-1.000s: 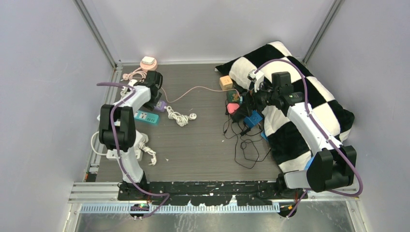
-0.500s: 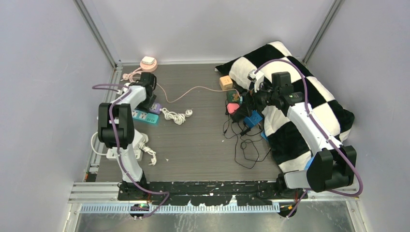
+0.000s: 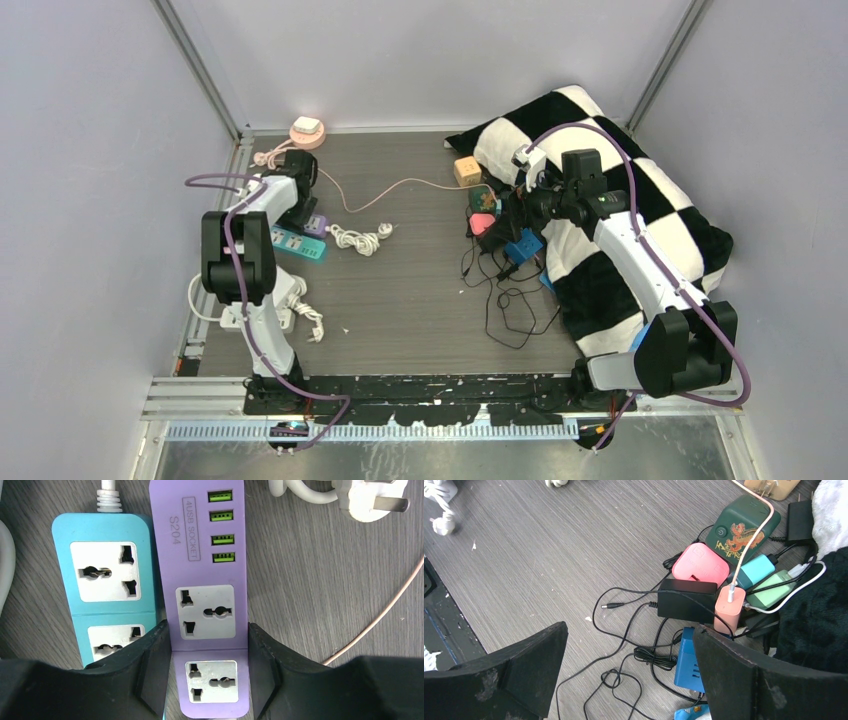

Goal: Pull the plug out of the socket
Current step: Move the socket to the center of the board.

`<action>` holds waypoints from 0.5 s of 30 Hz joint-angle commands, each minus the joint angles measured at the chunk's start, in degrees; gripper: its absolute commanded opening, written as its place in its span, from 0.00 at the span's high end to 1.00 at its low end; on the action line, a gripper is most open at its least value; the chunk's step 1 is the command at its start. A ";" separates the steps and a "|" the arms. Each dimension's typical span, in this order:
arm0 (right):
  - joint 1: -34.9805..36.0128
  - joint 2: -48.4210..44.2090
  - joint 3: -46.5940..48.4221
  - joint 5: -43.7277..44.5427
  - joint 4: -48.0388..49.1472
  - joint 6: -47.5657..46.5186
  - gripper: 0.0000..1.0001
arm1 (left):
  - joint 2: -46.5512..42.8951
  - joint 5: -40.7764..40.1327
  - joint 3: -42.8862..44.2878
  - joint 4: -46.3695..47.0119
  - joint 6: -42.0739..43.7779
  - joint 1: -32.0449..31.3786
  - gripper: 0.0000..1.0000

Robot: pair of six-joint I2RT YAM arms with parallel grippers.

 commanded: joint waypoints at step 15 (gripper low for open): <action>0.25 -0.52 1.25 -0.85 0.20 -0.60 0.00 | -2.41 -1.08 2.94 -3.35 0.64 0.98 0.21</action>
